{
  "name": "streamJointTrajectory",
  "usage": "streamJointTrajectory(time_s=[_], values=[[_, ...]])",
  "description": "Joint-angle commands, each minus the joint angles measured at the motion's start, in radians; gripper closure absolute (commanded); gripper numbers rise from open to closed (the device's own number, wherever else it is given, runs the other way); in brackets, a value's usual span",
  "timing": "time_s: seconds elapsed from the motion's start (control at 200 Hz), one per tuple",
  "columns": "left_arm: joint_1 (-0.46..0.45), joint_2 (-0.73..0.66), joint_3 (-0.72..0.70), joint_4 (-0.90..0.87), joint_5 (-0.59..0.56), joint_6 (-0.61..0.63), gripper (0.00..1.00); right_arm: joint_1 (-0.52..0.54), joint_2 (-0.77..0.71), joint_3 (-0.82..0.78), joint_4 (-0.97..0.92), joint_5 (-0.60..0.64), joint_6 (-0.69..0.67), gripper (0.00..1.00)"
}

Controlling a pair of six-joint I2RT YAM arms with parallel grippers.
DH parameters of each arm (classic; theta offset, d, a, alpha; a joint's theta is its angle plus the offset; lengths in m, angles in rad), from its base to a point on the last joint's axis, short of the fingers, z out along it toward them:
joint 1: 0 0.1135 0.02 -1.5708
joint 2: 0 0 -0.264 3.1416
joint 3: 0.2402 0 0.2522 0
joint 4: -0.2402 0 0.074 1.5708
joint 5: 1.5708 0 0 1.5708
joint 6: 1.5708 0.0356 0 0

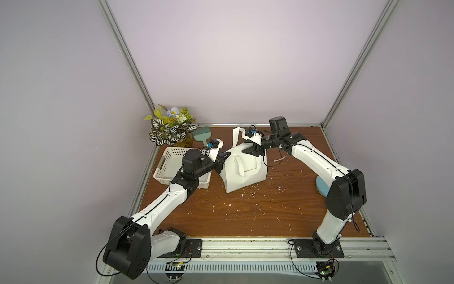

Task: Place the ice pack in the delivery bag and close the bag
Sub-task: Seal the delivery bag at the center of the board, then reset both arms

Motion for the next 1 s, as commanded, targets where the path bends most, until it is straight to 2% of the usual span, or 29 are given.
streamJointTrajectory(time_s=[0.0,0.14,0.27,0.571,0.716,0.901,0.941,0.996], values=[[0.000,-0.036,-0.007,0.064,0.016,0.003,1.00,0.010,0.011,-0.003,-0.004,0.070,0.015,0.44],[0.000,-0.042,-0.008,0.066,0.024,-0.003,1.00,0.025,0.011,-0.020,0.033,0.170,0.041,0.53],[0.000,-0.046,-0.007,0.070,0.022,-0.005,1.00,0.053,0.007,-0.052,0.034,0.238,0.005,0.52],[0.000,-0.050,-0.009,0.062,0.024,-0.005,1.00,0.052,-0.018,-0.124,0.118,0.378,0.064,0.51],[0.000,-0.055,-0.013,0.057,0.020,-0.002,1.00,0.005,-0.077,-0.168,0.171,0.291,0.112,0.48],[-0.001,-0.056,-0.015,0.059,0.015,-0.015,1.00,-0.047,-0.236,-0.298,0.320,0.167,0.163,0.37],[0.000,-0.056,-0.016,0.063,0.015,-0.021,0.97,-0.056,-0.277,-0.333,0.364,0.158,0.188,0.34],[0.000,-0.057,-0.013,0.064,0.019,-0.028,0.85,-0.072,-0.331,-0.383,0.428,0.162,0.229,0.29]])
